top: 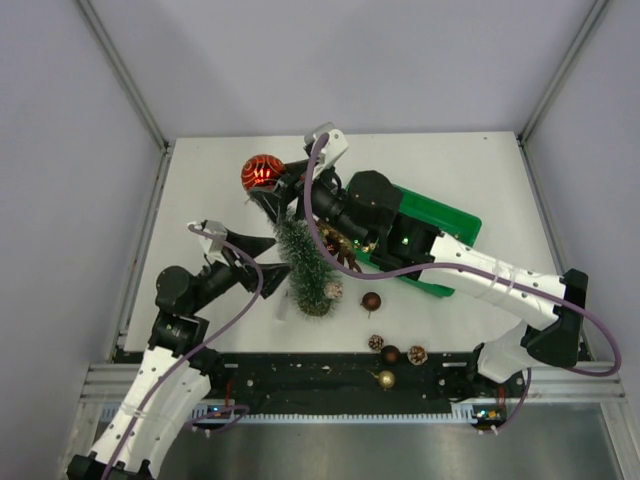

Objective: Decorate the small christmas tree

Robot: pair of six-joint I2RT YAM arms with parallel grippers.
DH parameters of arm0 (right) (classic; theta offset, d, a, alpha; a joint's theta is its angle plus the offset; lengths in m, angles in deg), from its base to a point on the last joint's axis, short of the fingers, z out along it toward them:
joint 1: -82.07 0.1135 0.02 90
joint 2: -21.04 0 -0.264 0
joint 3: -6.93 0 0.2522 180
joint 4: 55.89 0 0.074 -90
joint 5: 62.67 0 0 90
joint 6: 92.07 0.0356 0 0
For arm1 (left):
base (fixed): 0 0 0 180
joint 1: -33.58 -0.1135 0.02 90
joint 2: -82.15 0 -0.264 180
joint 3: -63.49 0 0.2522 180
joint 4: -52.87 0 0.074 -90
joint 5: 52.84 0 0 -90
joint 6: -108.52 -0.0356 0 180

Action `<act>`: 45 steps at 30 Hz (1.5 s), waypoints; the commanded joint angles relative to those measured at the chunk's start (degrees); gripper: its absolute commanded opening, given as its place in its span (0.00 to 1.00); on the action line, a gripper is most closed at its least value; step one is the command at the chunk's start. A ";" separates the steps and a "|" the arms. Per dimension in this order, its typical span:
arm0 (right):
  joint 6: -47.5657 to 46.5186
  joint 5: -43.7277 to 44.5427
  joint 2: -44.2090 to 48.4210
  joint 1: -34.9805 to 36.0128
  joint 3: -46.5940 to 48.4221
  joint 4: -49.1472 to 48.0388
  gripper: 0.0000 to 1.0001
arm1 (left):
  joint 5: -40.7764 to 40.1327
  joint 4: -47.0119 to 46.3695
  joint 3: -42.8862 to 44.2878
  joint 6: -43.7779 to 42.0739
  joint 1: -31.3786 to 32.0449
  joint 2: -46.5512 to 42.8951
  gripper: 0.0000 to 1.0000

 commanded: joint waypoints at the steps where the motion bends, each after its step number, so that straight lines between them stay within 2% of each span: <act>1: 1.21 -0.58 2.15 0.84 -0.43 -2.26 0.65 | 0.25 -1.02 2.55 1.29 0.12 0.75 0.99; 5: 2.09 -1.28 2.07 0.84 -0.60 -2.35 0.65 | 0.96 -2.42 3.16 0.86 0.20 2.68 0.97; 7: 2.44 -1.55 2.15 0.75 -0.78 -2.44 0.65 | 3.41 -4.00 3.69 -0.19 0.64 3.91 0.88; 9: 2.80 -1.63 2.33 0.75 -1.13 -2.79 0.64 | 4.12 -4.27 4.83 -1.25 1.43 5.84 0.75; 13: 3.15 -1.55 2.68 0.75 -1.74 -3.14 0.64 | 5.35 -4.18 6.50 -3.36 2.40 8.04 0.32; 14: 3.06 -1.37 2.94 0.84 -2.09 -3.23 0.64 | 5.44 -4.36 6.68 -3.54 2.66 8.13 0.23; 16: 3.06 -1.19 3.38 0.75 -2.36 -3.41 0.64 | 5.70 -4.27 6.77 -3.80 2.84 8.40 0.09; 18: 2.97 -0.84 3.47 0.75 -2.53 -3.41 0.64 | 5.53 -3.92 6.51 -4.06 2.84 7.96 0.00; 31: 2.97 1.62 7.34 0.75 -5.96 -3.58 0.70 | 4.91 -1.55 5.19 -6.87 2.75 4.62 0.00; 40: 5.61 1.62 10.15 0.84 -9.56 -4.37 0.86 | 4.91 -1.28 6.07 -8.81 2.75 3.91 0.00; 45: 6.05 2.58 11.12 0.75 -10.71 -4.11 0.90 | 5.44 -1.02 6.42 -9.16 2.75 3.56 0.00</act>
